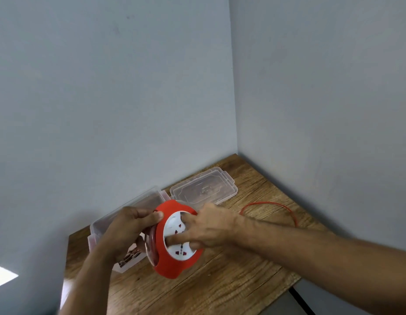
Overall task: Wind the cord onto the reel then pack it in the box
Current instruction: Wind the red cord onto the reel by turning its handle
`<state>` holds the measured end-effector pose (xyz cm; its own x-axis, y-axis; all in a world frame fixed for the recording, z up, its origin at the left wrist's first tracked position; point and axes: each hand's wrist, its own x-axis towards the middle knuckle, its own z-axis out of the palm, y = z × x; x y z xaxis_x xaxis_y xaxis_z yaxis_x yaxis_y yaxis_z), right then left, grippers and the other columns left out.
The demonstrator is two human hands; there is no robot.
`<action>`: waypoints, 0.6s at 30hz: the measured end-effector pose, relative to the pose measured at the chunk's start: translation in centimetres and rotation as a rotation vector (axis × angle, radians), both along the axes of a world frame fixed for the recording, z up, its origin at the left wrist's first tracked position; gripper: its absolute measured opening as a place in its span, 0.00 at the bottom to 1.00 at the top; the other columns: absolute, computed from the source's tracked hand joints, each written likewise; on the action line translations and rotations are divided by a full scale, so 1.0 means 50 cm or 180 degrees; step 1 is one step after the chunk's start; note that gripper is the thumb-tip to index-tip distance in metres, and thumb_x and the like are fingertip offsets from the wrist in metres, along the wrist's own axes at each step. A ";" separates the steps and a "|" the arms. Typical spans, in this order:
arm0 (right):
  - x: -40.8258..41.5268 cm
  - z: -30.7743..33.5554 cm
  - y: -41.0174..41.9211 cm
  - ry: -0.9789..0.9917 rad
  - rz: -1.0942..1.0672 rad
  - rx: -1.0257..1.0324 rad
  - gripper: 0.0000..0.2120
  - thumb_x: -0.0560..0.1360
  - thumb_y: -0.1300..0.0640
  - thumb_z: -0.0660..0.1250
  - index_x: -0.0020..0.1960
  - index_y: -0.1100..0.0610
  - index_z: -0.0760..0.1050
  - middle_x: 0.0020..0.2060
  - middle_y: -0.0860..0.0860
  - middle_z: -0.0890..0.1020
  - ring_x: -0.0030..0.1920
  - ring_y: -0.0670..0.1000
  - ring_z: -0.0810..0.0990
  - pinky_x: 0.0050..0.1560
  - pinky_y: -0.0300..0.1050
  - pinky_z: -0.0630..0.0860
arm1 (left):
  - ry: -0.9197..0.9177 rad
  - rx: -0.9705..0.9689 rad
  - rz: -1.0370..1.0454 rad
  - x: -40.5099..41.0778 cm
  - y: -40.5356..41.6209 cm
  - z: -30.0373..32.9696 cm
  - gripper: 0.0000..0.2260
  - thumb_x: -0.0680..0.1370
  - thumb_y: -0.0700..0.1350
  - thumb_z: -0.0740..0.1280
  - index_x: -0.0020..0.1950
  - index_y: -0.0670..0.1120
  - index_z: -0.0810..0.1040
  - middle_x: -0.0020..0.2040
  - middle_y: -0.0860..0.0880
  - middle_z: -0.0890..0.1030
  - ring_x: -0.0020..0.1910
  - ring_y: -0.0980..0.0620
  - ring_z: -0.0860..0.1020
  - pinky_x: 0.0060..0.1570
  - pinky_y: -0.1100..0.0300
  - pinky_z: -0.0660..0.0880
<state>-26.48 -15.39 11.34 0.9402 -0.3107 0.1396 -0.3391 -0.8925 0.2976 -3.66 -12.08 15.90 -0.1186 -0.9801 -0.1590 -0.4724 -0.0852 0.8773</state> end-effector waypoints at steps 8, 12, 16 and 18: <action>0.054 -0.029 0.005 -0.2744 -0.2462 0.1973 0.32 0.66 0.37 0.70 0.67 0.41 0.64 0.50 0.52 0.84 0.48 0.56 0.83 0.40 0.45 0.78 | 0.0730 -0.0568 0.0513 -0.027 0.008 -0.040 0.06 0.72 0.48 0.73 0.45 0.55 0.89 0.47 0.50 0.88 0.43 0.43 0.88 0.34 0.51 0.86; 0.085 -0.027 0.008 -0.4321 -0.3283 0.4486 0.25 0.70 0.41 0.71 0.63 0.48 0.70 0.37 0.48 0.85 0.27 0.46 0.81 0.22 0.37 0.72 | 0.0594 -0.0864 0.0553 -0.046 0.015 -0.077 0.07 0.72 0.45 0.75 0.49 0.52 0.89 0.45 0.43 0.85 0.44 0.37 0.86 0.35 0.50 0.86; 0.093 -0.009 -0.004 -0.4948 -0.3550 0.5667 0.13 0.75 0.46 0.66 0.48 0.56 0.79 0.23 0.49 0.77 0.18 0.45 0.71 0.20 0.34 0.66 | 0.0568 -0.1034 0.0761 -0.059 0.031 -0.111 0.15 0.72 0.40 0.76 0.56 0.53 0.85 0.52 0.43 0.83 0.51 0.42 0.83 0.45 0.53 0.84; 0.094 -0.007 -0.005 -0.4963 -0.3480 0.5589 0.13 0.76 0.47 0.65 0.46 0.56 0.79 0.24 0.51 0.77 0.19 0.46 0.72 0.21 0.36 0.67 | 0.0572 -0.1044 0.0743 -0.065 0.035 -0.110 0.17 0.70 0.43 0.77 0.55 0.59 0.83 0.54 0.50 0.83 0.51 0.53 0.83 0.51 0.51 0.80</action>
